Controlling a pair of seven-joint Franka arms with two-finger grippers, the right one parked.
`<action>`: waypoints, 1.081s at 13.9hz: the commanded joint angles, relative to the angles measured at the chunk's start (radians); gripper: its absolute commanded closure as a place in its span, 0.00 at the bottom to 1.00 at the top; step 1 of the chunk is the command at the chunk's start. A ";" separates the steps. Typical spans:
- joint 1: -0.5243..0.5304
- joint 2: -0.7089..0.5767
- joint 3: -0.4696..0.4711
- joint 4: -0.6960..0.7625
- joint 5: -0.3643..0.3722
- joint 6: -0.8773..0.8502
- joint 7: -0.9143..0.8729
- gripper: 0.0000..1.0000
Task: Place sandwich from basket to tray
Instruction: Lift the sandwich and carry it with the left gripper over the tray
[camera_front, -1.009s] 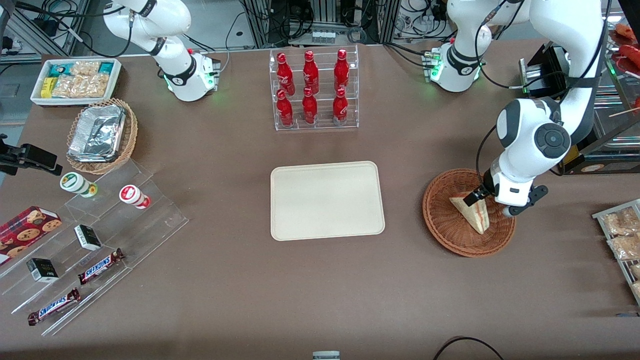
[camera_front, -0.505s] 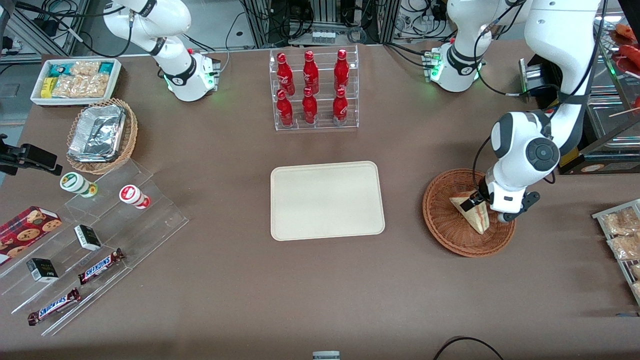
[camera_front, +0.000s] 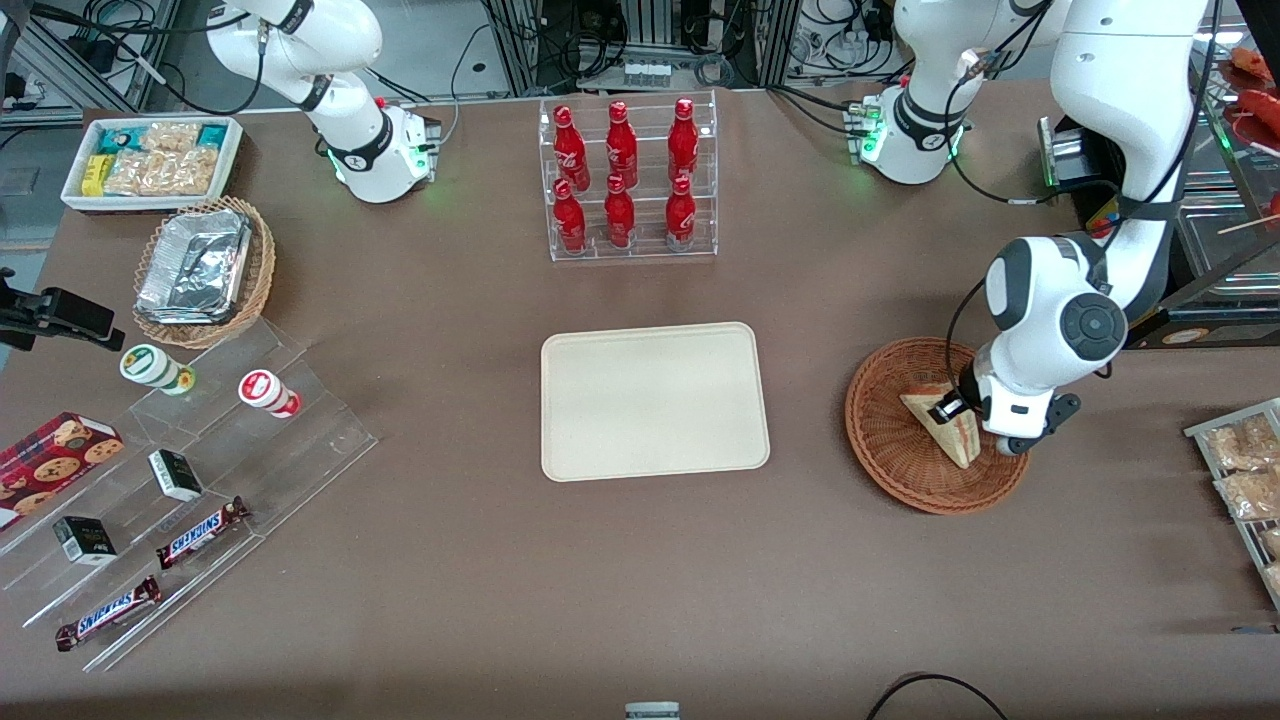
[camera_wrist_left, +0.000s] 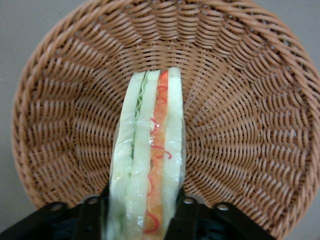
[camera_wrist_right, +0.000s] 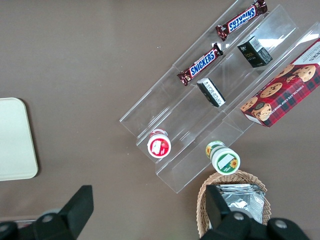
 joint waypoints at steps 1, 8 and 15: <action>0.001 0.011 0.000 0.085 -0.001 -0.103 0.045 1.00; -0.134 0.013 -0.054 0.210 0.002 -0.267 0.116 1.00; -0.408 0.164 -0.055 0.380 -0.008 -0.264 -0.051 1.00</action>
